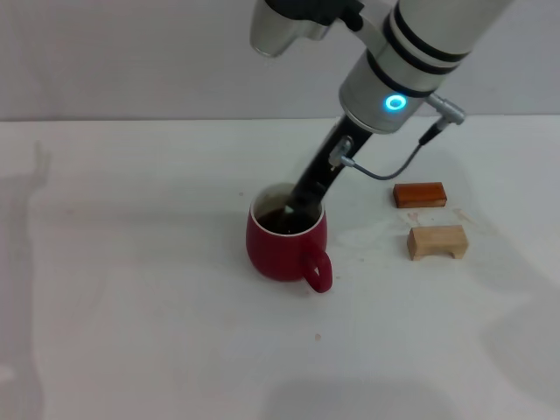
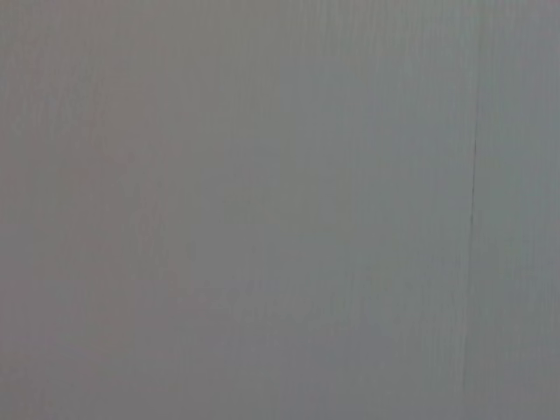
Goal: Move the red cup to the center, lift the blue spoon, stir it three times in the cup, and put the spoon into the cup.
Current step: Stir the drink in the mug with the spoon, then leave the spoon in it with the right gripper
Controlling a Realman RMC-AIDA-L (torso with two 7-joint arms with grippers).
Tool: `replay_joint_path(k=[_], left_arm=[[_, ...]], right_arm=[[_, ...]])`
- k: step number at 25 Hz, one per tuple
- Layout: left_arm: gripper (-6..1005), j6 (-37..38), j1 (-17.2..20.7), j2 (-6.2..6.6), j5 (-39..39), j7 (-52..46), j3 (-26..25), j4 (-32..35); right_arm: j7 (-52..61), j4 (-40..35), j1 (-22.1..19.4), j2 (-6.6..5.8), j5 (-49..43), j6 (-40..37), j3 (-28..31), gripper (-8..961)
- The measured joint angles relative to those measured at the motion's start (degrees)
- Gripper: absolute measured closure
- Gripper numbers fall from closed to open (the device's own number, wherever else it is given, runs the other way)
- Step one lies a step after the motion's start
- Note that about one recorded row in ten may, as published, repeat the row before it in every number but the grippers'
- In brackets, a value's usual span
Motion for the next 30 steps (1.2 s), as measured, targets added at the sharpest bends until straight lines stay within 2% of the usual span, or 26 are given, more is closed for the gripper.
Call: replay_joint_path(k=[5,13,19,30], left_arm=[[157,0.0,0.05,-0.05,0.0,-0.05,0.01,-0.04],[157,0.0,0.23,-0.07,0.0,-0.08,-0.04,-0.04],[157,-0.01,0.26,-0.07,0.0,-0.08,-0.17,-0.03],[157,0.6,0.28,-0.08,0.0,-0.08,-0.13,-0.03]], right_arm=[[0.26,-0.67,0.17,0.05,-2.85,-3.59,-0.21,801],[0.27,-0.97,-0.3,-0.22,-4.07,-1.11,-0.16,799],[-0.11,-0.96,-0.31,0.33,-1.64,0.67,-0.56,797],[0.04,-0.73,-0.08,0.47,0.04,-0.03,-0.84,794]])
